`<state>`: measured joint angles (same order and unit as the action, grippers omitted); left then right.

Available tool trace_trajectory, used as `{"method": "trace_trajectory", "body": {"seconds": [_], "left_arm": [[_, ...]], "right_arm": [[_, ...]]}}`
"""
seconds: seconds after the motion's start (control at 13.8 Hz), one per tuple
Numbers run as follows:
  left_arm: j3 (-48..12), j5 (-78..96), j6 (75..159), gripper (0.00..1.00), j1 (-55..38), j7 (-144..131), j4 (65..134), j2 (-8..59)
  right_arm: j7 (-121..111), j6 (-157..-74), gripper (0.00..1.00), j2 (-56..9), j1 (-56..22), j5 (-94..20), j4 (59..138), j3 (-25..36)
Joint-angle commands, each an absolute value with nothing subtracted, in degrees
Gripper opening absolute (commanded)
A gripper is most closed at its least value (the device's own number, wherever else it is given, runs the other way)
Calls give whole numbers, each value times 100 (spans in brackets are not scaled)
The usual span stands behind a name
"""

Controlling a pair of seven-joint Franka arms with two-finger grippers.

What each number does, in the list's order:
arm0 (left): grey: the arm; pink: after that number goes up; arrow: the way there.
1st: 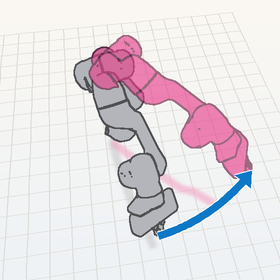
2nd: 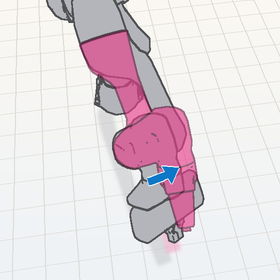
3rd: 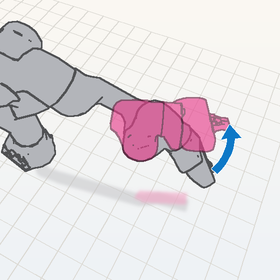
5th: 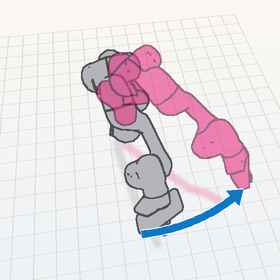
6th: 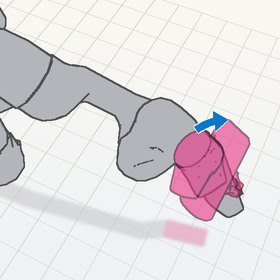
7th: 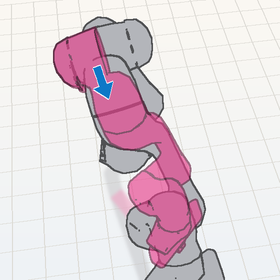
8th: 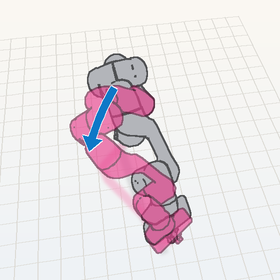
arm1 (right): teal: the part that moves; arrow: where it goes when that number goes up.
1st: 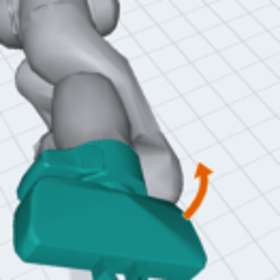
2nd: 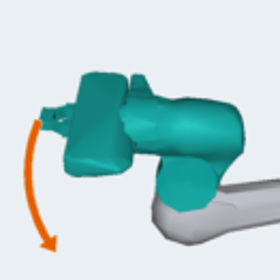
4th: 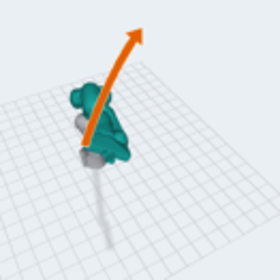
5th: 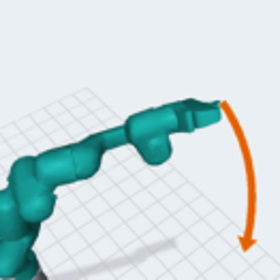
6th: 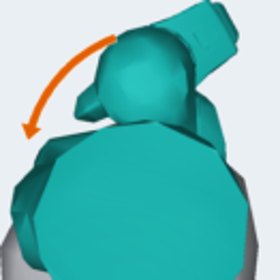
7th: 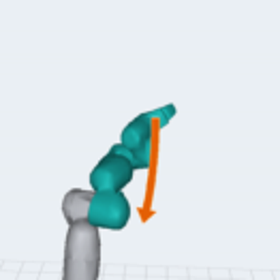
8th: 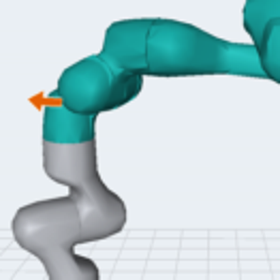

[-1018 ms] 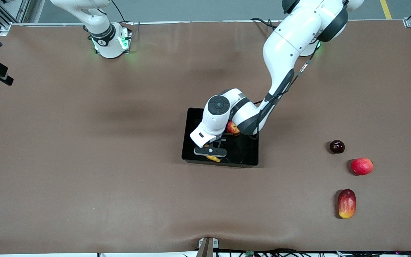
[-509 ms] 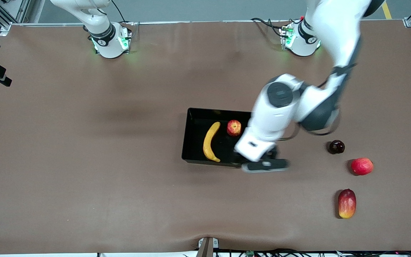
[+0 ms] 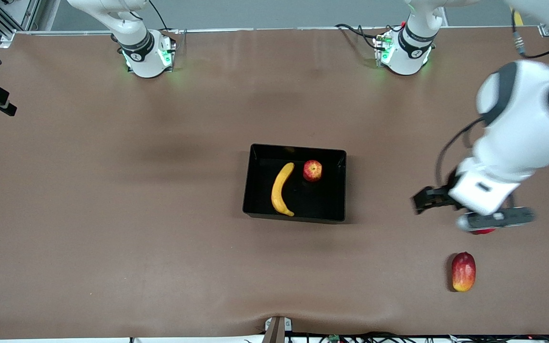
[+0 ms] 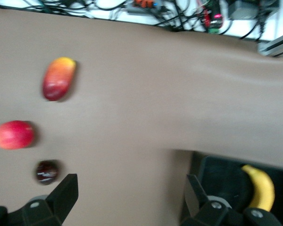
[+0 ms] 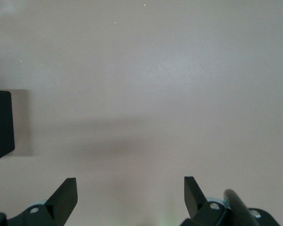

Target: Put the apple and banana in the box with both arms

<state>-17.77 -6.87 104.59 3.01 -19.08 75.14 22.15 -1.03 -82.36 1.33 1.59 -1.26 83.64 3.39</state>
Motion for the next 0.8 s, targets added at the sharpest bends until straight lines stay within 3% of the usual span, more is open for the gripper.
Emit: {"method": "trace_trajectory", "body": {"seconds": [0.0, 0.22, 0.73], "left_arm": [[-1767, -598, 10021, 100, 657, -1390, 7752, 1794], [-1767, -606, 9546, 100, 922, -1239, 7822, 1548], [-1775, -730, 9316, 100, 1150, -749, 8357, 740]], "right_arm": [[-193, -8209, 100, 114, 202, -185, 8306, 308], [-193, -8218, 100, 114, 193, -184, 8306, 299], [-193, -8218, 100, 114, 202, -176, 8297, 299]]}}
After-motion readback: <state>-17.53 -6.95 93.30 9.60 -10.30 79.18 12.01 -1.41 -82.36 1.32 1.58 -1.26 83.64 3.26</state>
